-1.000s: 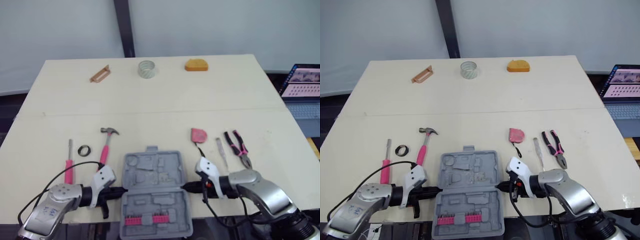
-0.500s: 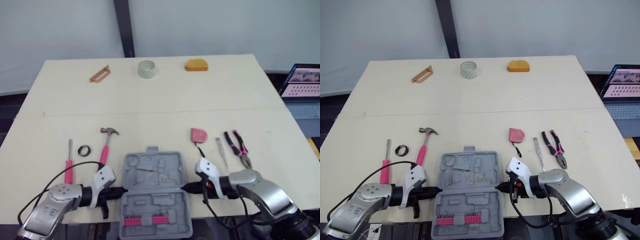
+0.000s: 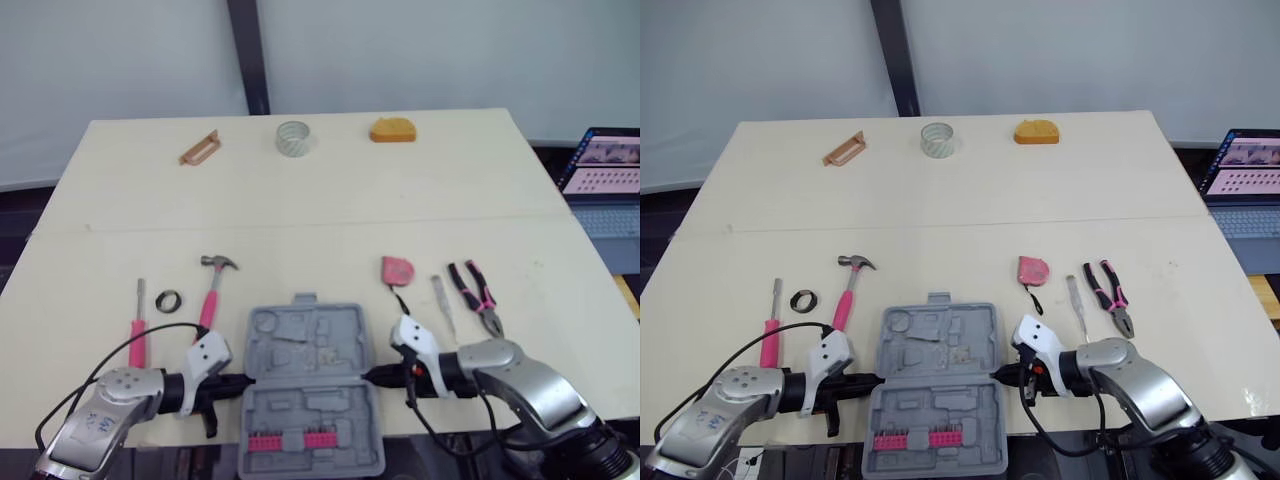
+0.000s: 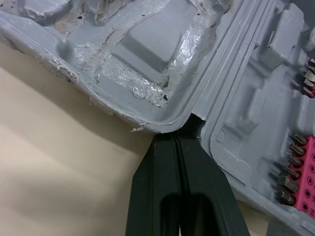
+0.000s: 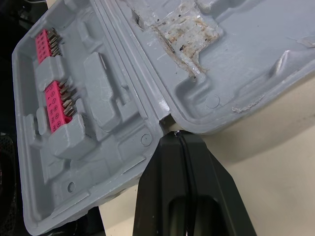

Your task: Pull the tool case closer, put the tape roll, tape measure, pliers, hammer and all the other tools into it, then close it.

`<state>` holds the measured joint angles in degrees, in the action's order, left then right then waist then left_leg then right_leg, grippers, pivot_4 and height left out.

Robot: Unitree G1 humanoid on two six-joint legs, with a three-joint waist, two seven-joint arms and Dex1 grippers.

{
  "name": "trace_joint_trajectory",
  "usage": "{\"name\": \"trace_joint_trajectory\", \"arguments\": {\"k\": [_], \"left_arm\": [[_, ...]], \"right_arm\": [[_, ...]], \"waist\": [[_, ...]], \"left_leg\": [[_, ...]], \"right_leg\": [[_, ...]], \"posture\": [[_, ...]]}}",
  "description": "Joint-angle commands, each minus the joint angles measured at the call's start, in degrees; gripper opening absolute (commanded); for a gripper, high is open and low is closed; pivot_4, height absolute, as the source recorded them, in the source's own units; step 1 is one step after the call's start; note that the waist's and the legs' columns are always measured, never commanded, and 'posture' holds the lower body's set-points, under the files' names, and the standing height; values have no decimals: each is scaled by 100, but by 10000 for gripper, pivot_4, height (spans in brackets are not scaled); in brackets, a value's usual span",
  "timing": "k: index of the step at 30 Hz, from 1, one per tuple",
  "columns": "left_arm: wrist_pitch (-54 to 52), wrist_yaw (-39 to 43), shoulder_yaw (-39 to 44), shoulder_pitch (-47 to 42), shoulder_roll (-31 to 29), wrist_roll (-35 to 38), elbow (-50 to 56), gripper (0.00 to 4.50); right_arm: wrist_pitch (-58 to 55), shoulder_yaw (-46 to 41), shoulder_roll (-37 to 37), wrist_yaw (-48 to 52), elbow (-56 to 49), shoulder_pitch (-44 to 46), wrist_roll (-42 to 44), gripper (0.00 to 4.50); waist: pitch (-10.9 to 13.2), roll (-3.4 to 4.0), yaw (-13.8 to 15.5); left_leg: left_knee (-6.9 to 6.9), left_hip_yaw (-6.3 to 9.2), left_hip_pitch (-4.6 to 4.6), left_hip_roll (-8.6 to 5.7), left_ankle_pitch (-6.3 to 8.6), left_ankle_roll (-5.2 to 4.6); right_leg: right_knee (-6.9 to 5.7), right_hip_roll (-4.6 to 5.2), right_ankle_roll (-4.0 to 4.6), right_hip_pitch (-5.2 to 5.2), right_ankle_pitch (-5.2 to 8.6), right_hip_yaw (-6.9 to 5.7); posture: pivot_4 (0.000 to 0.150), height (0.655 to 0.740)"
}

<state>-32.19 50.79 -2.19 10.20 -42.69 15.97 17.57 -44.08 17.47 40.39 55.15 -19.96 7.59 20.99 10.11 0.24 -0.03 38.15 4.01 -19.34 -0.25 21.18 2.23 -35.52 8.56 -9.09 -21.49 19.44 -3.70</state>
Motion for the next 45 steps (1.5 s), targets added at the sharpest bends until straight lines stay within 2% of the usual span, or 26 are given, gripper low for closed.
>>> {"name": "trace_joint_trajectory", "arguments": {"k": [1,17,20,24,25,26,33,37,40,45], "left_arm": [[-62,7,5,182,-95,-13,-95,0],[-47,27,485,436,-221,170,-138,0],[-344,-9,1059,504,-213,589,188,0],[-825,-75,2312,637,-239,1248,447,0],[-911,-84,2624,660,-246,1377,423,5643],[-944,-131,2916,679,-245,1442,364,8399],[-704,-430,4174,795,-138,1362,-603,44527],[-255,-992,4685,438,-15,1181,-1590,44847],[248,-1443,4639,320,-117,692,-2151,44847],[742,-2007,4713,21,-129,423,-2749,44847]], "right_arm": [[106,-84,73,104,-6,28,53,427],[310,-402,266,184,220,-28,227,427],[359,-915,354,313,136,-187,553,427],[136,-2147,616,613,206,-497,1370,427],[106,-2381,741,656,304,-572,1433,5520],[126,-2629,861,712,454,-645,1470,8416],[565,-3912,1185,698,1939,-769,1377,43661],[1312,-4277,1223,568,3385,-410,1039,44423],[1841,-4347,1213,477,4114,-192,791,44423],[2618,-4383,1174,115,5019,100,439,44423]], "waist": [[0,0,-1],[0,0,-1],[1,-1,3],[9,-13,42],[9,-13,54],[9,-14,70],[9,-14,97],[9,-14,78],[9,-14,68],[9,-15,46]], "left_leg": [[0,0,0,0,0,0],[0,0,0,1,0,0],[0,0,-2,2,0,0],[3,2,-8,2,1,-2],[5,2,-7,1,1,-2],[5,1,-7,2,1,-3],[1,-8,-2,2,4,-8],[3,-17,1,2,5,-9],[1,-18,3,2,5,-9],[1,-21,3,2,5,-9]], "right_leg": [[0,0,0,0,0,0],[0,0,0,0,0,0],[1,0,0,0,0,-1],[3,0,2,1,-1,-2],[8,0,7,4,-4,-2],[10,0,9,4,-7,-2],[14,-2,10,6,-7,-2],[21,-1,11,6,-9,2],[34,-1,11,5,-9,1],[38,-1,9,5,-10,3]], "posture": [[1500,7400],[1500,7400],[1500,7400],[1500,7400],[1500,7400],[1500,7400],[1500,7400],[1500,7400],[1500,7400],[1500,7400]]}}
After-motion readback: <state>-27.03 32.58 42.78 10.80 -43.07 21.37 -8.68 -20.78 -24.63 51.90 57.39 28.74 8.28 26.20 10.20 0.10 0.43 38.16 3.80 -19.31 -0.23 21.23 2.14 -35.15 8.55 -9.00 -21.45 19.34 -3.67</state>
